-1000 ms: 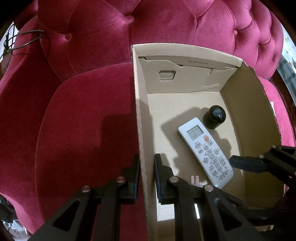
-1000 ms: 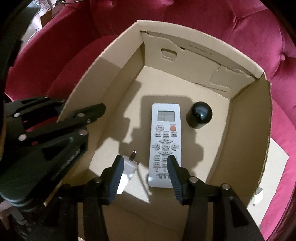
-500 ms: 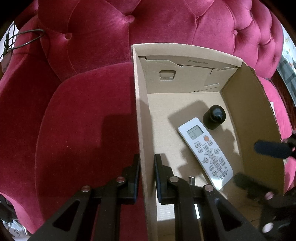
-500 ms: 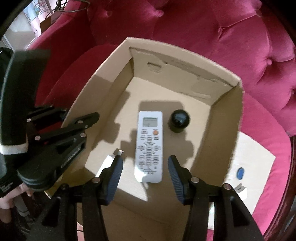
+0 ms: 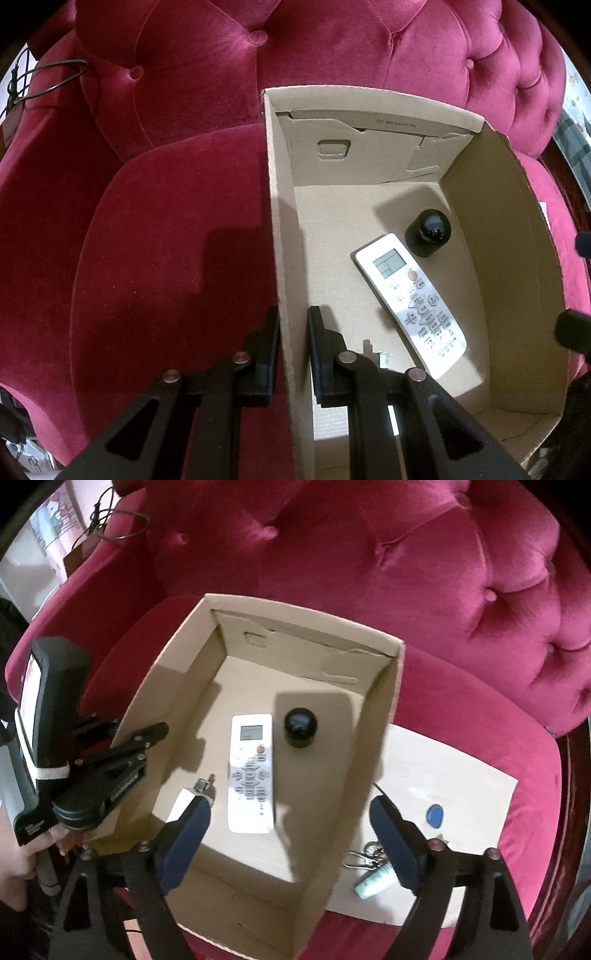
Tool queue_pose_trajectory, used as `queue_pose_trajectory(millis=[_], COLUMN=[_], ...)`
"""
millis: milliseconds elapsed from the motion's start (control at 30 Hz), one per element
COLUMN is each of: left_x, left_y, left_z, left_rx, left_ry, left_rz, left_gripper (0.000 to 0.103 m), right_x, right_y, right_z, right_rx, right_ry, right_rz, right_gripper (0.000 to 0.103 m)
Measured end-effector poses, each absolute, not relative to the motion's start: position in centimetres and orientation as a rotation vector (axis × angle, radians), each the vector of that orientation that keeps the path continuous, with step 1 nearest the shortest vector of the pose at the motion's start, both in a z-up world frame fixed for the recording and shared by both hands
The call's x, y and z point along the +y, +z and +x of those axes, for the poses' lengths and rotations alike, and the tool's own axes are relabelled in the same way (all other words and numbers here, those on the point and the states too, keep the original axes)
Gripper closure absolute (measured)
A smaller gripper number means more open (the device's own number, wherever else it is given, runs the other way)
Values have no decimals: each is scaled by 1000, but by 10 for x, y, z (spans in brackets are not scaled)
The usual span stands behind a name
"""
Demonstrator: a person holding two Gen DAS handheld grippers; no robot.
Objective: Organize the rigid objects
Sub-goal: 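Move the right gripper back to the paper and grasp the white charger cube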
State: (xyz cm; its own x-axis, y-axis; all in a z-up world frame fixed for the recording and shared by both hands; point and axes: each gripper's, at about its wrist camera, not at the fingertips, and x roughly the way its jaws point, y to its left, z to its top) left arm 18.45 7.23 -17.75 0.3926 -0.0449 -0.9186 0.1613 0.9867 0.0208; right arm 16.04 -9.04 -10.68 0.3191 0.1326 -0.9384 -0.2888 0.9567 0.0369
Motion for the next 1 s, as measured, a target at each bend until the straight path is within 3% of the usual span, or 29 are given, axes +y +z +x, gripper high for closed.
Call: queue_pose_trajectory(millis=[167, 533, 1000], left_x=[71, 71, 72], left_y=[-178, -178, -177], left_z=[183, 185, 184], left_rx=[1159, 1160, 1160], left_ry=[-131, -131, -132], left_rz=[126, 121, 121], left_gripper=[88, 88, 88], right_x=[-114, -177, -245], right_y=[-100, -104, -158], right_z=[164, 169, 171], right_rx=[1213, 1217, 1297], right_ry=[228, 81, -100], right_rz=[-119, -71, 53], right_gripper=[2, 1, 1])
